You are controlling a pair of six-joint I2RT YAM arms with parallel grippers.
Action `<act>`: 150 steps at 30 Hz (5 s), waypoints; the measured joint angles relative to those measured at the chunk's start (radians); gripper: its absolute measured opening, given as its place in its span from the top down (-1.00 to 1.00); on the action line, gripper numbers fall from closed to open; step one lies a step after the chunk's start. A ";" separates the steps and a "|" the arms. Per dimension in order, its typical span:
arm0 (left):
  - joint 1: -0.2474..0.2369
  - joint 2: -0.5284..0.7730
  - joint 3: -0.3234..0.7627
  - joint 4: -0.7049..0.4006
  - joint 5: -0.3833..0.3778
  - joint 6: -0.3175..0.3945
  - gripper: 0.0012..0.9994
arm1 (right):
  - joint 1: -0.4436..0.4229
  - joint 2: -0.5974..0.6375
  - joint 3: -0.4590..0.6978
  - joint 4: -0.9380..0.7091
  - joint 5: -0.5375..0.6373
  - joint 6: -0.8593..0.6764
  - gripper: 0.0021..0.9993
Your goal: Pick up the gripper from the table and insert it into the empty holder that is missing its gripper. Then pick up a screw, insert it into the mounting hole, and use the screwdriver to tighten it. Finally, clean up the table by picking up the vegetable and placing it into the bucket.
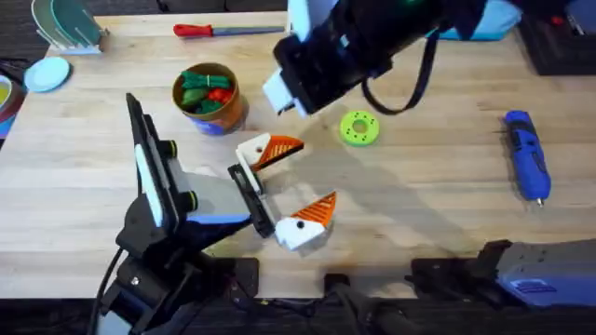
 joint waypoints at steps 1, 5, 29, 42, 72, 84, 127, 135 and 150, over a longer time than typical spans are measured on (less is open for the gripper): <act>0.000 0.000 0.000 0.000 0.000 0.000 -0.99 | 0.012 0.001 0.000 0.000 -0.001 0.004 0.99; 0.000 0.000 0.000 0.000 0.000 0.000 -0.99 | 0.050 0.003 0.000 0.001 -0.003 0.020 0.99; 0.000 0.002 0.000 -0.001 0.000 -0.008 -0.99 | 0.114 0.080 0.001 -0.002 -0.029 0.042 0.99; 0.000 0.002 0.000 0.000 0.000 -0.003 -0.99 | 0.114 0.082 0.002 -0.038 -0.047 0.042 0.99; 0.002 0.008 0.000 -0.001 -0.004 -0.019 -0.99 | 0.114 0.138 0.005 0.015 -0.050 0.041 0.99; 0.002 0.008 0.000 -0.001 -0.004 -0.018 -0.99 | 0.114 0.138 0.005 0.015 -0.043 0.045 0.76; 0.002 0.007 0.000 0.000 -0.008 -0.003 -0.92 | -0.217 -0.787 -0.403 -0.273 -0.117 -0.031 -0.58; 0.002 0.007 0.000 0.001 -0.038 0.004 0.97 | -0.217 -0.801 -0.416 -0.312 -0.137 -0.049 -0.58; 0.002 0.007 0.000 0.001 -0.058 0.004 0.98 | -0.411 -0.579 -0.417 -0.269 0.126 0.045 -0.75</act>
